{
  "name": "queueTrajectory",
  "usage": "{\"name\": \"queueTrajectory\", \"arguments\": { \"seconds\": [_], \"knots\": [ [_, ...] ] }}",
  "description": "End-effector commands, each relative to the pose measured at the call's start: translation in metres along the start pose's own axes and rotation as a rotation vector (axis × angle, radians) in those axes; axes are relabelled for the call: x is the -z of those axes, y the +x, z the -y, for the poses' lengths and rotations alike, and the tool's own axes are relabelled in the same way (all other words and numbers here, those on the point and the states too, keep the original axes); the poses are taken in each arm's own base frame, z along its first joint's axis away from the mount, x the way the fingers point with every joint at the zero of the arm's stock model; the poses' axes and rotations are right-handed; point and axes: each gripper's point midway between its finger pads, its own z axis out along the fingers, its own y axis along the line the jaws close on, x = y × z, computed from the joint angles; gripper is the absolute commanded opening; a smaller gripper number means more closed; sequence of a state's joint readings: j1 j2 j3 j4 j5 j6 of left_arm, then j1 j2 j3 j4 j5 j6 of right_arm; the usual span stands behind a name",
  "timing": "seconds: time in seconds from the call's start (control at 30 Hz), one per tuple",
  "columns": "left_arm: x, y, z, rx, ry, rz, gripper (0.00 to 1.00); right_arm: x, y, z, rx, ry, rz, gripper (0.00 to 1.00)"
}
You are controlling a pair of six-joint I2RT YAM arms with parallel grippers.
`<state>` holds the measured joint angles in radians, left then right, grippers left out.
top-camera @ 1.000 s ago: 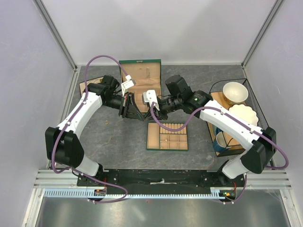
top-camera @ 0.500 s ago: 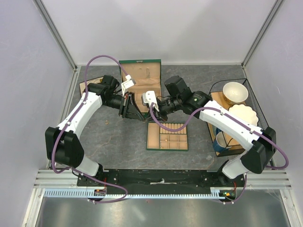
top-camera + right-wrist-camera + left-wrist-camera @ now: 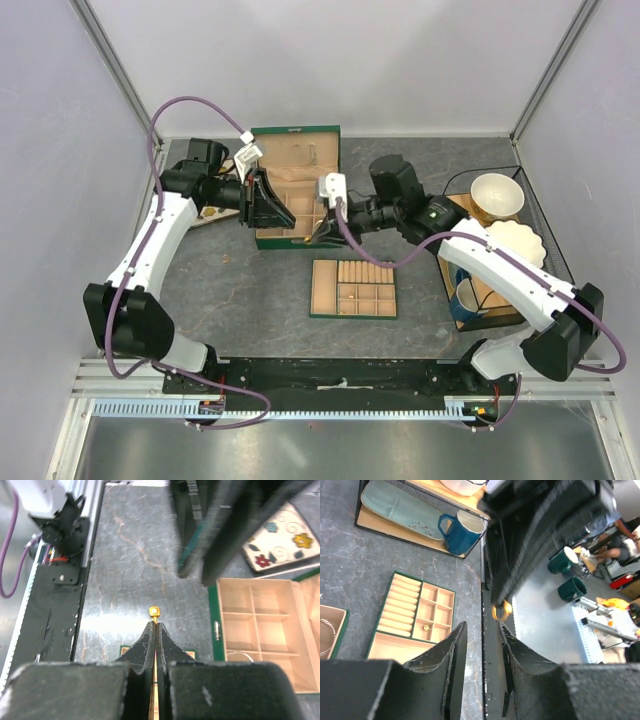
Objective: Organize the mixed jewelry
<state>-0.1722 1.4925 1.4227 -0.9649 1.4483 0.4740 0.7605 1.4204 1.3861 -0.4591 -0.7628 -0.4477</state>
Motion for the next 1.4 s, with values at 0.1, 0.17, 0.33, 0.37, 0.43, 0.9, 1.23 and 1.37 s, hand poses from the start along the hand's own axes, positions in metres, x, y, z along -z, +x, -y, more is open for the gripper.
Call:
{"name": "queueTrajectory", "arguments": {
  "seconds": [0.1, 0.17, 0.33, 0.37, 0.43, 0.9, 1.23, 1.37],
  "knots": [
    [0.003, -0.023, 0.005, -0.188, -0.145, 0.119, 0.37, 0.04, -0.047, 0.051, -0.124, 0.19, 0.207, 0.0],
    [0.004, -0.031, 0.009, -0.229, -0.174, 0.14, 0.39, 0.047, -0.06, 0.061, -0.168, 0.21, 0.267, 0.0],
    [-0.002, -0.043, 0.004, -0.267, -0.243, 0.179, 0.39, 0.06, -0.078, 0.079, -0.251, 0.22, 0.369, 0.0],
    [-0.002, -0.048, 0.001, -0.275, -0.261, 0.204, 0.39, 0.061, -0.078, 0.08, -0.261, 0.215, 0.381, 0.0],
    [-0.002, -0.06, -0.003, -0.269, -0.272, 0.274, 0.39, 0.063, -0.087, 0.08, -0.292, 0.187, 0.432, 0.0],
    [-0.011, -0.095, 0.003, -0.206, -0.236, 0.516, 0.37, 0.073, -0.087, 0.085, -0.408, 0.148, 0.579, 0.0],
    [-0.024, -0.101, 0.009, -0.205, -0.172, 0.547, 0.32, 0.071, -0.085, 0.088, -0.435, 0.143, 0.609, 0.0],
    [-0.026, -0.101, 0.015, -0.207, -0.146, 0.556, 0.32, 0.071, -0.083, 0.09, -0.445, 0.151, 0.611, 0.0]
  ]
}}
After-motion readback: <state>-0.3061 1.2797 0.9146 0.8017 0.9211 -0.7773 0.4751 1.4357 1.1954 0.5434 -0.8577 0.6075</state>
